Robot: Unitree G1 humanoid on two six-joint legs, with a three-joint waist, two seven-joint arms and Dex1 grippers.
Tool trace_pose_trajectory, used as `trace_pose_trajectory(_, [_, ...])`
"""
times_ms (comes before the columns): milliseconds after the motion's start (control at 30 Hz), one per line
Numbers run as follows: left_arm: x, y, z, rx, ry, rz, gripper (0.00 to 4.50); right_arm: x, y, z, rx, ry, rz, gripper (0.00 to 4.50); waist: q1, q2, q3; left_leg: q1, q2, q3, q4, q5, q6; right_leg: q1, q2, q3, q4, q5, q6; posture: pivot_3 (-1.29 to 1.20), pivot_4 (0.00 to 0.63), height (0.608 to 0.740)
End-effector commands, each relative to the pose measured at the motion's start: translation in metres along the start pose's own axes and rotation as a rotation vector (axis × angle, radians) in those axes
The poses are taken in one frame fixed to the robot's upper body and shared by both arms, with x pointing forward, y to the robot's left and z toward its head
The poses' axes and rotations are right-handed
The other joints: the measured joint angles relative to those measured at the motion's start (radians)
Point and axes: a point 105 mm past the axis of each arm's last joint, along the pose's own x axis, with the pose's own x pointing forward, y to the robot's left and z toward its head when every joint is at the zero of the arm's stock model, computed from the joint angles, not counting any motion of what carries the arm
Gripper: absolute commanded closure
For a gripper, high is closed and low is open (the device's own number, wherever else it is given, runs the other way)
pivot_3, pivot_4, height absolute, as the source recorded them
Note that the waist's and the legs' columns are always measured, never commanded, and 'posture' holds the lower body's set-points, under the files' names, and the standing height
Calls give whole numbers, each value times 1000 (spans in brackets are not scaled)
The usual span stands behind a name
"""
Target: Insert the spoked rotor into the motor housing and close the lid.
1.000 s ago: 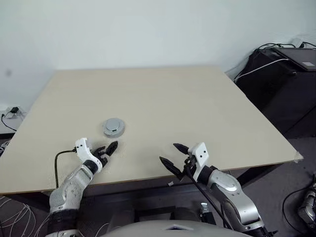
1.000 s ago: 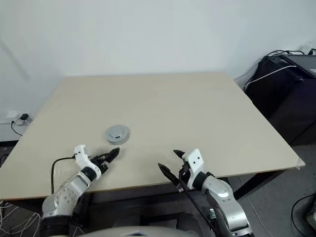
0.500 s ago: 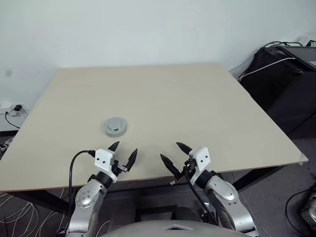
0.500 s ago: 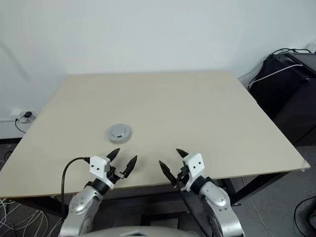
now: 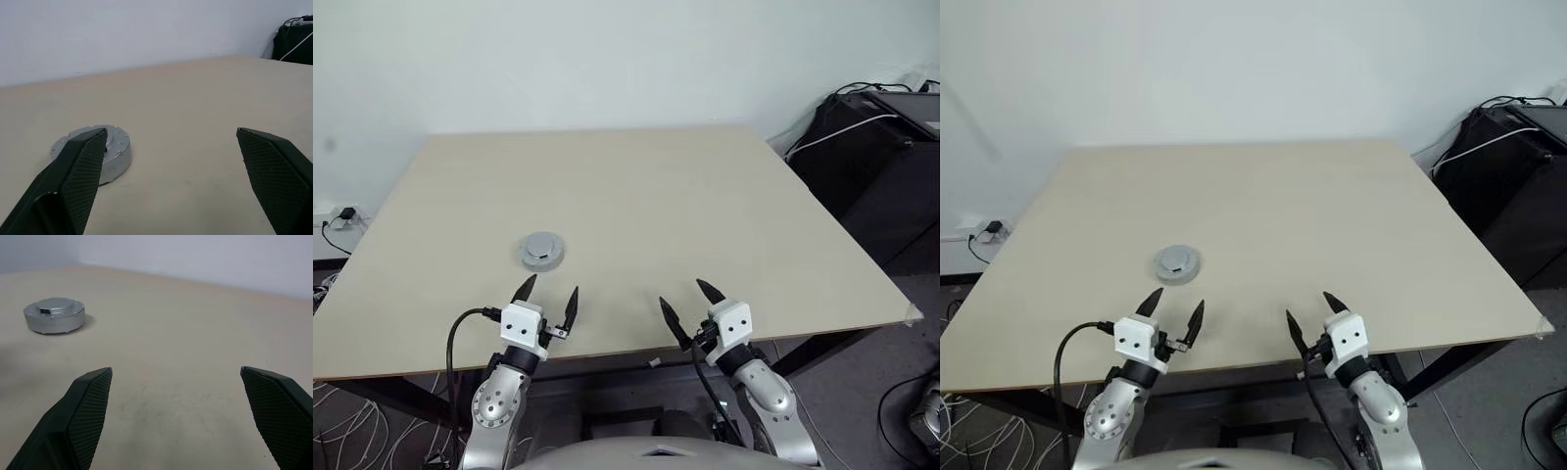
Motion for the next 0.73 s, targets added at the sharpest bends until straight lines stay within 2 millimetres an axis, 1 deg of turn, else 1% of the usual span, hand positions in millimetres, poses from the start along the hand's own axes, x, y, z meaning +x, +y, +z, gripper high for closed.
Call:
trace_pose_trajectory(33, [3,1,12,6,-53,-5,39,3,-3,13,-4,-58,-17,0,0,0,0,0,0,0,0,0,0,0,0,0,0,-1,2,0,0,740])
trace_pose_trajectory(433, [7,-1,11,2,-54,-13,39,3,2,17,0,-68,-31,0,0,1,0,0,0,0,0,0,0,0,0,0,0,0,0,0,0,740])
trace_pose_trajectory(733, [10,-1,11,-2,-61,-22,39,6,4,28,-5,-86,-34,0,0,1,0,1,0,0,0,0,0,0,0,0,1,0,0,0,0,740])
